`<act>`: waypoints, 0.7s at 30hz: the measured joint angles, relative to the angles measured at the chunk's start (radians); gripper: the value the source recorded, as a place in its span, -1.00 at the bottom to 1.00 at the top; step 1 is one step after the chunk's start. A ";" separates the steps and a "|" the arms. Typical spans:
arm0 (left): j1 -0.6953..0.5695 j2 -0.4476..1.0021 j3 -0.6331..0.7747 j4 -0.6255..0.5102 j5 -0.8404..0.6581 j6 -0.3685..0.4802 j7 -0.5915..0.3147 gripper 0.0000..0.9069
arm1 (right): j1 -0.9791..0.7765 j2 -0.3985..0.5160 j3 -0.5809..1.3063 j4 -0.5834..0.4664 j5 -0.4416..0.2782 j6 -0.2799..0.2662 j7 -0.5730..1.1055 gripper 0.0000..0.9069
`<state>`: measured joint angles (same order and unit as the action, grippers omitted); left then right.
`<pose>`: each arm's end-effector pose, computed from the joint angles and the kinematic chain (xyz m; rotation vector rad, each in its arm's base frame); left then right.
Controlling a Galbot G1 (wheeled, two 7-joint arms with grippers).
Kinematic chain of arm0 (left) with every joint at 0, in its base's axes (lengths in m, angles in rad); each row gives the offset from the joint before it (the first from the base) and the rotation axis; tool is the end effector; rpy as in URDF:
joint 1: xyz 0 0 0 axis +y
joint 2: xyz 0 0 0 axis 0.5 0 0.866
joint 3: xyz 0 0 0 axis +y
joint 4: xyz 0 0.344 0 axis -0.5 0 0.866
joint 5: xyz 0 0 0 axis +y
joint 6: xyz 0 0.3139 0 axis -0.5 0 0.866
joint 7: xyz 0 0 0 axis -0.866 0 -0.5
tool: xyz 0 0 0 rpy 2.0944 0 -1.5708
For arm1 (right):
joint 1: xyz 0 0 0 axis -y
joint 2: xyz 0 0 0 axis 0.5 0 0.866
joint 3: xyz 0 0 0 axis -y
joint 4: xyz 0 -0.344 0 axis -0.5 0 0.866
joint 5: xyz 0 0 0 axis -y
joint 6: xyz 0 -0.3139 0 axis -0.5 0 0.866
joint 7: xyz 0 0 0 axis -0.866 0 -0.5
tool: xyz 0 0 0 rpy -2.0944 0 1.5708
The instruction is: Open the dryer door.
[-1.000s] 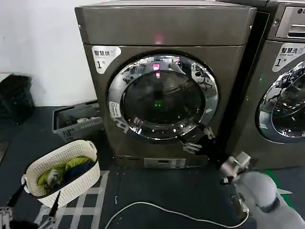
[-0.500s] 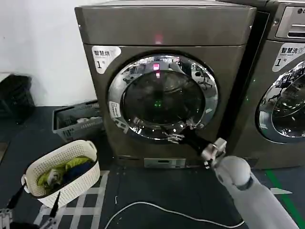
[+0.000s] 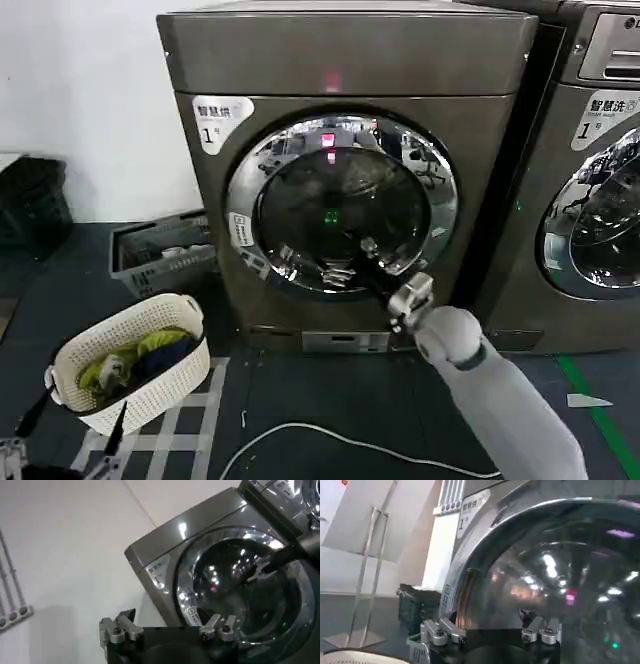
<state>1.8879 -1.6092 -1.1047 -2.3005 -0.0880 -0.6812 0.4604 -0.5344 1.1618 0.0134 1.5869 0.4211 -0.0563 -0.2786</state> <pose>0.0264 0.1232 -0.2388 0.1627 2.5882 0.7437 0.4211 0.0058 -0.1897 -1.0491 2.7012 -0.2200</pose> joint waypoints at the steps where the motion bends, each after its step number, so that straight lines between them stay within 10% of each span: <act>1: 0.000 0.000 0.000 0.000 0.000 0.000 0.000 1.00 | 0.007 0.008 -0.006 -0.008 -0.002 0.003 0.000 1.00; 21: 0.006 0.000 -0.001 -0.003 0.015 -0.016 0.000 1.00 | 0.093 0.158 -0.056 -0.189 -0.082 0.060 -0.004 1.00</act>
<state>1.8935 -1.6091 -1.1053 -2.3035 -0.0728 -0.6977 0.4602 -0.4414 1.3198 -0.0426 1.3982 0.3394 0.0041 -0.2823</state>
